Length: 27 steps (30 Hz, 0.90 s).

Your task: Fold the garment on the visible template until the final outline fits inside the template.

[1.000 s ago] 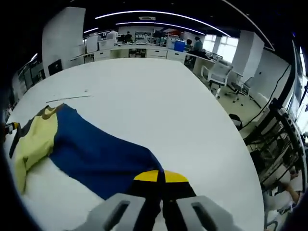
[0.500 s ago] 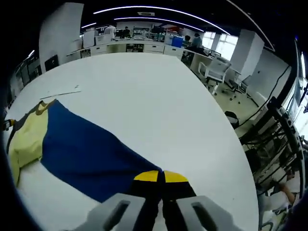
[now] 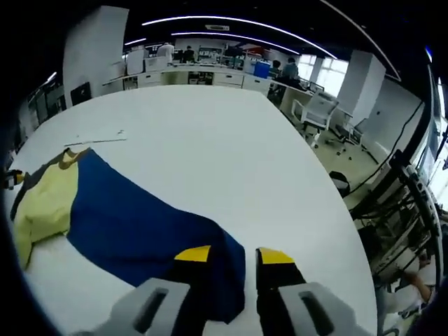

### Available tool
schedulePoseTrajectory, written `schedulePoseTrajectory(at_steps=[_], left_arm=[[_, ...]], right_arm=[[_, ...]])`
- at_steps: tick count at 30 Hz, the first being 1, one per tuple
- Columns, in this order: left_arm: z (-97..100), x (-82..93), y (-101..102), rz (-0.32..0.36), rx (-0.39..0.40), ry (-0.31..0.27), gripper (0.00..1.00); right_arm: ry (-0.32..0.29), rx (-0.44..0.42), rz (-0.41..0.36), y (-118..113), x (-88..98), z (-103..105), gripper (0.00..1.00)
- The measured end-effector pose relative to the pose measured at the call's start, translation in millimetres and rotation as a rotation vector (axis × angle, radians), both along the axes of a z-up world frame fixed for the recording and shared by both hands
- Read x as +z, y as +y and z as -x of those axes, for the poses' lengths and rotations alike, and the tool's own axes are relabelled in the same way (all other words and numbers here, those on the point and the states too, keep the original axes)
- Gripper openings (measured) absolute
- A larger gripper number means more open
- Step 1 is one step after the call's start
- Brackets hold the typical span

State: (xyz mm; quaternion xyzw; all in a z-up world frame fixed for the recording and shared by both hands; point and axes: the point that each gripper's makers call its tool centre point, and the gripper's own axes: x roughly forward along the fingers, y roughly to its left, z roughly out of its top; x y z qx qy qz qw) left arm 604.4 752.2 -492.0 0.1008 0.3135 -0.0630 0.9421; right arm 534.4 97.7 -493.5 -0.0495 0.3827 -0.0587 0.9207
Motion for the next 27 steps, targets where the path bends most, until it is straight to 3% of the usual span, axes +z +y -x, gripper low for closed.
schedulePoseTrajectory(at_steps=[3, 4, 6, 9, 15, 20, 27], left_arm=[[8.6, 5.2, -13, 0.023, -0.045, -0.015, 0.53], [10.3, 8.5, -23, 0.087, -0.056, -0.030, 0.57], [14.1, 14.9, -28, 0.142, -0.051, -0.045, 0.67], [17.2, 22.9, -32, 0.123, -0.087, -0.068, 0.72], [33.8, 40.1, -57, 0.120, -0.176, -0.105, 0.81], [57.0, 50.8, -86, 0.136, -0.246, -0.144, 0.83], [89.1, 55.0, -124, 0.166, -0.336, -0.148, 0.82]], right_arm=[[-0.013, 0.057, -0.037, 18, 6.2, 1, 0.48], [-0.016, 0.064, -0.041, 20, 7.3, 2, 0.53], [-0.032, 0.092, -0.064, 30, 12.1, 3, 0.63], [-0.037, 0.134, -0.091, 45, 17.5, 7, 0.78], [-0.078, 0.229, -0.192, 82, 29.4, 16, 0.96], [-0.097, 0.293, -0.240, 108, 36.6, 30, 1.00], [-0.098, 0.380, -0.274, 142, 43.3, 48, 1.00]])
